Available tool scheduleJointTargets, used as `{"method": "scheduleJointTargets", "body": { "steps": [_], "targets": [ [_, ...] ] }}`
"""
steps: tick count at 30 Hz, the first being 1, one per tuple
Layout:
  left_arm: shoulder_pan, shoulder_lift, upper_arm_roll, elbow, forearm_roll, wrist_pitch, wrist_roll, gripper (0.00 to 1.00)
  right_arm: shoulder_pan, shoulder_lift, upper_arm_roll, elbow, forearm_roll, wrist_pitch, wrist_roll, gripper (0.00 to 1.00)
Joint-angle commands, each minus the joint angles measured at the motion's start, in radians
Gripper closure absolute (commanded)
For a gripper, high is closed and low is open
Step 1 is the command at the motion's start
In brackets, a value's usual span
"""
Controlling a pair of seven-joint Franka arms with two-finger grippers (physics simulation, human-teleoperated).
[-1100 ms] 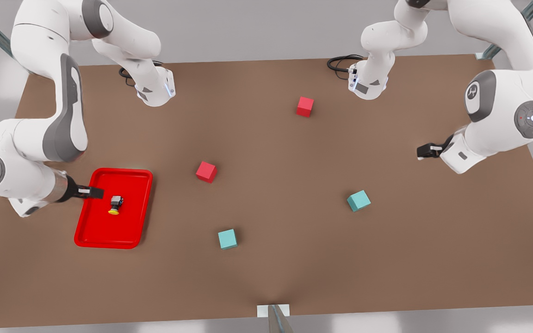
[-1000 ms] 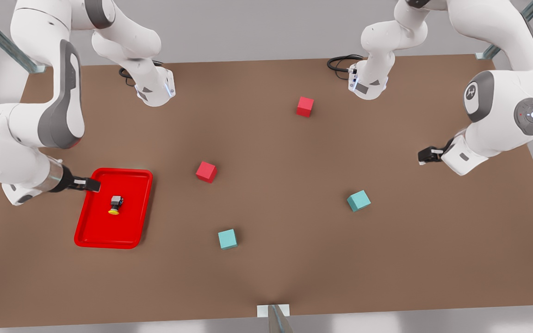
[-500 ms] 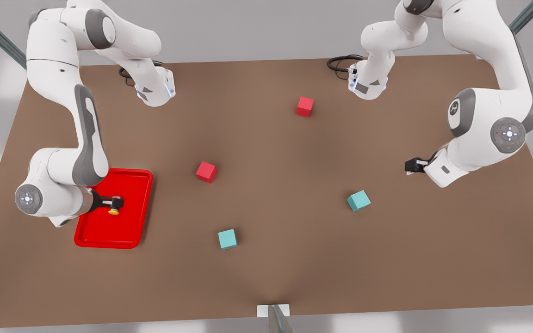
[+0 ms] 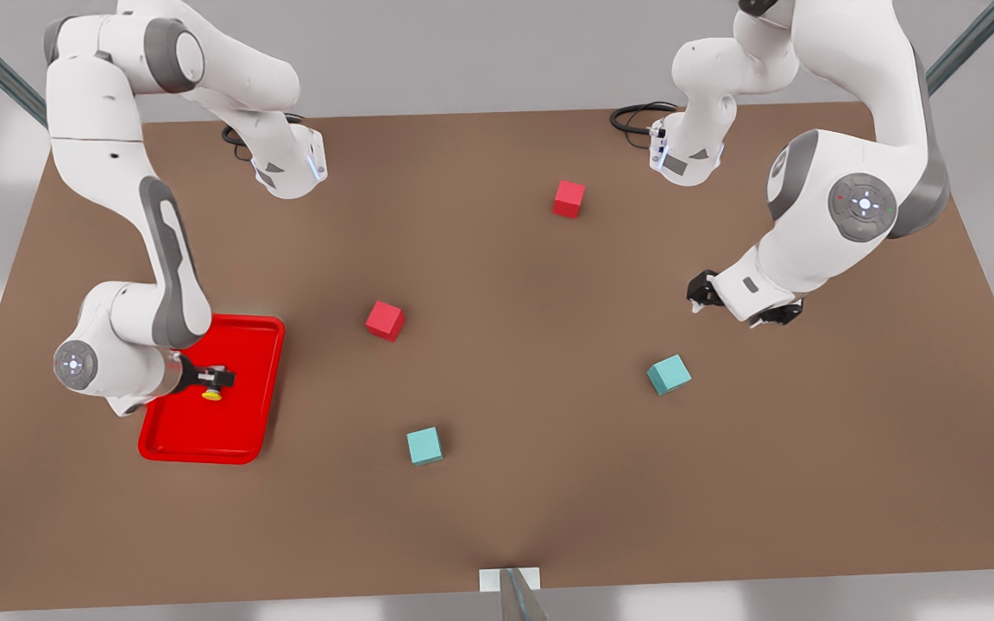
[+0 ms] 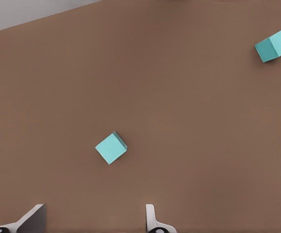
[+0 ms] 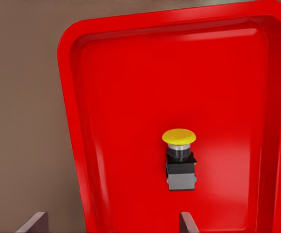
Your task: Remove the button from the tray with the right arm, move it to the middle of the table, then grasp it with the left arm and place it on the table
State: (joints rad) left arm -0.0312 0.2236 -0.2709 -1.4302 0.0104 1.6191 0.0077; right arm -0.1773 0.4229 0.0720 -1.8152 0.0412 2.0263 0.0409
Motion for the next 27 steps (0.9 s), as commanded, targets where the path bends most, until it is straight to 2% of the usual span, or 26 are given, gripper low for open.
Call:
{"method": "scheduleJointTargets", "body": {
  "steps": [1,16,18,22,27],
  "targets": [
    [0.001,-0.003,-0.001,0.001,-0.007,-0.001,-0.018,0.00,-0.011,0.005,0.000,-0.001,-0.003,0.060,-0.056,0.00],
    [-0.010,0.007,-0.002,0.001,-0.004,0.036,-0.003,0.00,-0.083,0.071,0.000,-0.024,-0.035,0.204,-0.111,0.00],
    [-0.032,0.026,-0.014,0.001,0.042,0.090,0.008,0.00,-0.090,0.074,0.000,-0.041,-0.046,0.230,-0.134,0.00],
    [0.040,0.134,-0.010,0.002,0.030,0.120,-0.006,0.00,-0.087,0.093,0.000,-0.061,-0.058,0.282,-0.136,0.00],
    [0.086,0.157,-0.001,-0.003,0.040,0.145,-0.020,0.00,-0.088,0.108,0.000,-0.084,-0.072,0.318,-0.136,0.00]
  ]
}}
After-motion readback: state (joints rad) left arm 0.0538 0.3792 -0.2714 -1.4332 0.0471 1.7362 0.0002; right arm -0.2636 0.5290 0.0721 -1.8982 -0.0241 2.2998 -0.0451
